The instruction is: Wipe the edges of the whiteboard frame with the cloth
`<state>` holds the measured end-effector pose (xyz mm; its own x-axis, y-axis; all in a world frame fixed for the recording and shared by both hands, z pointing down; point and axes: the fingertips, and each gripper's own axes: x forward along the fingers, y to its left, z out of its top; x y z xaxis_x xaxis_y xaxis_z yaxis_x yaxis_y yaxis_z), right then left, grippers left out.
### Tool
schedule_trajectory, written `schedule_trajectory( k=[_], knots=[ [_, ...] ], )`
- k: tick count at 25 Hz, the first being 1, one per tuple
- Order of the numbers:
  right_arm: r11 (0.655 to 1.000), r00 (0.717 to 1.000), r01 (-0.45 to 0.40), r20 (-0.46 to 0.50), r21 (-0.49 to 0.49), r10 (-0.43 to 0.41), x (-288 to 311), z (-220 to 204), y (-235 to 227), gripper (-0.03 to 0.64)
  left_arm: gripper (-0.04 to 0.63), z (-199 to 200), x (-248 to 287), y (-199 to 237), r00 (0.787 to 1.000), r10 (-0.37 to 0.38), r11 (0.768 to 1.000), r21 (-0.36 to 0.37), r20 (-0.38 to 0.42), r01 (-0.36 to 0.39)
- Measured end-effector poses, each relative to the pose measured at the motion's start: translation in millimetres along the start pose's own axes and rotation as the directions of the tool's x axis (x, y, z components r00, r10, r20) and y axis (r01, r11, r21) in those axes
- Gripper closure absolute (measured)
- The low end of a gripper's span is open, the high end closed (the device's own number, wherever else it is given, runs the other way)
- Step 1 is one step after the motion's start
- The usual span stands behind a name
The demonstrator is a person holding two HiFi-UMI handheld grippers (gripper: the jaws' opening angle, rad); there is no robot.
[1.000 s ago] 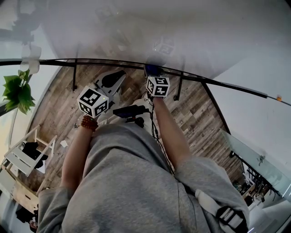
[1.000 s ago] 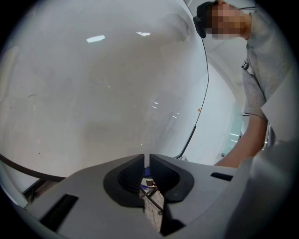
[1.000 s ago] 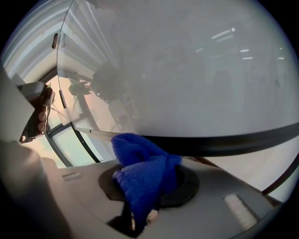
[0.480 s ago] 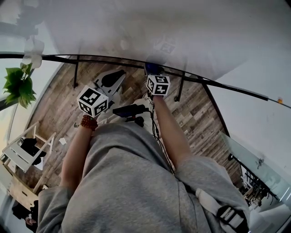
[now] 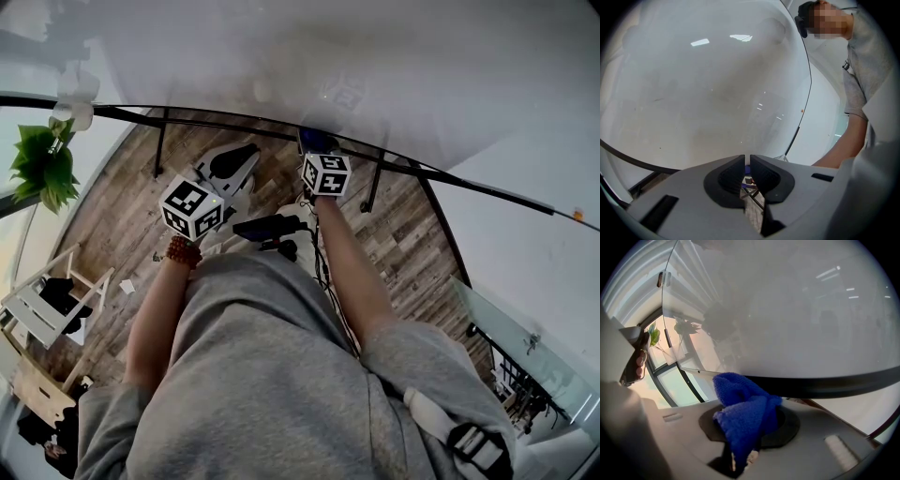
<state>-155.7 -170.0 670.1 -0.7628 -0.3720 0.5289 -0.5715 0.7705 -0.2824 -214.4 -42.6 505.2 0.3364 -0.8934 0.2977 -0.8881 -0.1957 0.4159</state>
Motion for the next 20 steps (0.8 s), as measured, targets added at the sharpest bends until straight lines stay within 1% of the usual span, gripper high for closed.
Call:
schedule_trajectory(
  k=[12, 20],
  knots=[
    [1.0, 1.0, -0.028, 0.001, -0.004, 0.028, 10.9, 1.8, 20.5, 0.503, 0.554, 3.8, -10.3, 11.6, 1.0, 0.022, 1.0, -0.008, 0.017, -0.022],
    [0.998, 0.998, -0.062, -0.002, -0.011, 0.062, 23.5, 2.7, 39.6, 0.503, 0.554, 2.1, -20.6, 22.5, 0.999, 0.045, 0.999, -0.017, 0.023, -0.044]
  ],
)
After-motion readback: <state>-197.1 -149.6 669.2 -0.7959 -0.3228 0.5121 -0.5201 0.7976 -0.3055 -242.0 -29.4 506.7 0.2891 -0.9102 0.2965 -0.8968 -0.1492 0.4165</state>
